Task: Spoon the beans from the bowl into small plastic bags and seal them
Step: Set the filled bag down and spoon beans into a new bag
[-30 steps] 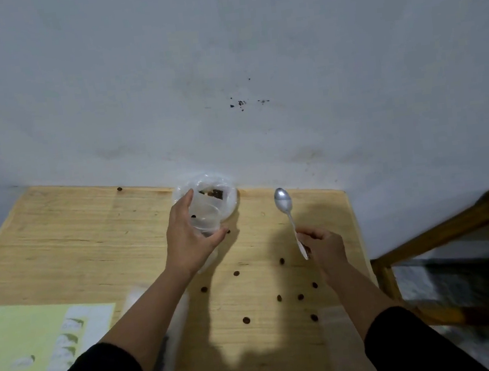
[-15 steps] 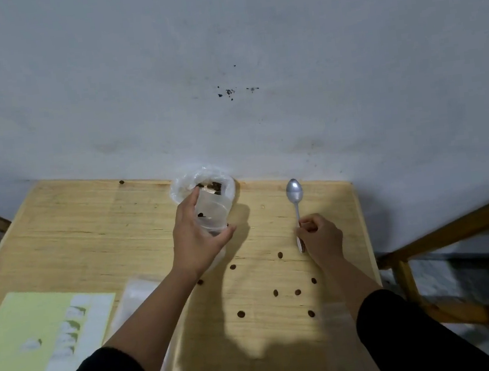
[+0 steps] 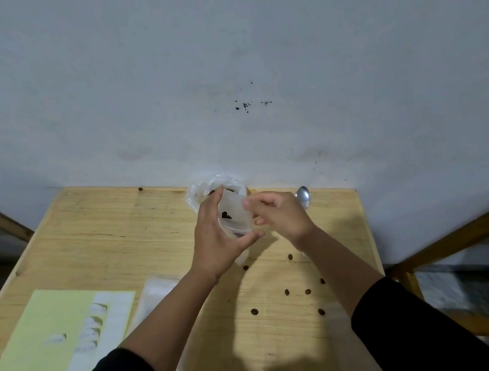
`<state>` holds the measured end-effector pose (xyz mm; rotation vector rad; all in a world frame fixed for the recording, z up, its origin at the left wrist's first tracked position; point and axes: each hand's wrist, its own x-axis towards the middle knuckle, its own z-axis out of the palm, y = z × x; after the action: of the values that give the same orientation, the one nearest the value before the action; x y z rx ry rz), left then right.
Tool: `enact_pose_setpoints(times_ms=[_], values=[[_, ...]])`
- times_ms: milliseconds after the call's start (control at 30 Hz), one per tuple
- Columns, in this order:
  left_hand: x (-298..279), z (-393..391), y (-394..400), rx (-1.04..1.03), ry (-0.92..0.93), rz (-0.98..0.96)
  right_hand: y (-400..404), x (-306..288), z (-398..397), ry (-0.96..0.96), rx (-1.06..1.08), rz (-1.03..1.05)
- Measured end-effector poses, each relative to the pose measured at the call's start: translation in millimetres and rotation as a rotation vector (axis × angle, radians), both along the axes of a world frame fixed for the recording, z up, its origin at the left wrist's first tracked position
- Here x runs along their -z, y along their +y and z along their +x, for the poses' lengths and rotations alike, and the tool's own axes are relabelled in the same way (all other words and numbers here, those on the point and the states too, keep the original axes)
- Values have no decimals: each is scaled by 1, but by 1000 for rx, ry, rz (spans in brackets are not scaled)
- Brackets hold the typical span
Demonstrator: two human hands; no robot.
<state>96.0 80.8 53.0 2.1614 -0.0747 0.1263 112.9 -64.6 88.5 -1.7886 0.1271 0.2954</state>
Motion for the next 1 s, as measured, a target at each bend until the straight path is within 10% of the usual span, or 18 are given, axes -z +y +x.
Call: enact_pose_setpoints(times_ms=[267, 533, 1000], values=[[-31, -6, 63, -112, 33, -211, 47, -39, 0, -113, -92, -271], [-36, -16, 137, -234, 15, -462, 107, -43, -43, -186, 116, 140], [-51, -32, 207, 71, 35, -442, 159, -46, -60, -309, 84, -86]])
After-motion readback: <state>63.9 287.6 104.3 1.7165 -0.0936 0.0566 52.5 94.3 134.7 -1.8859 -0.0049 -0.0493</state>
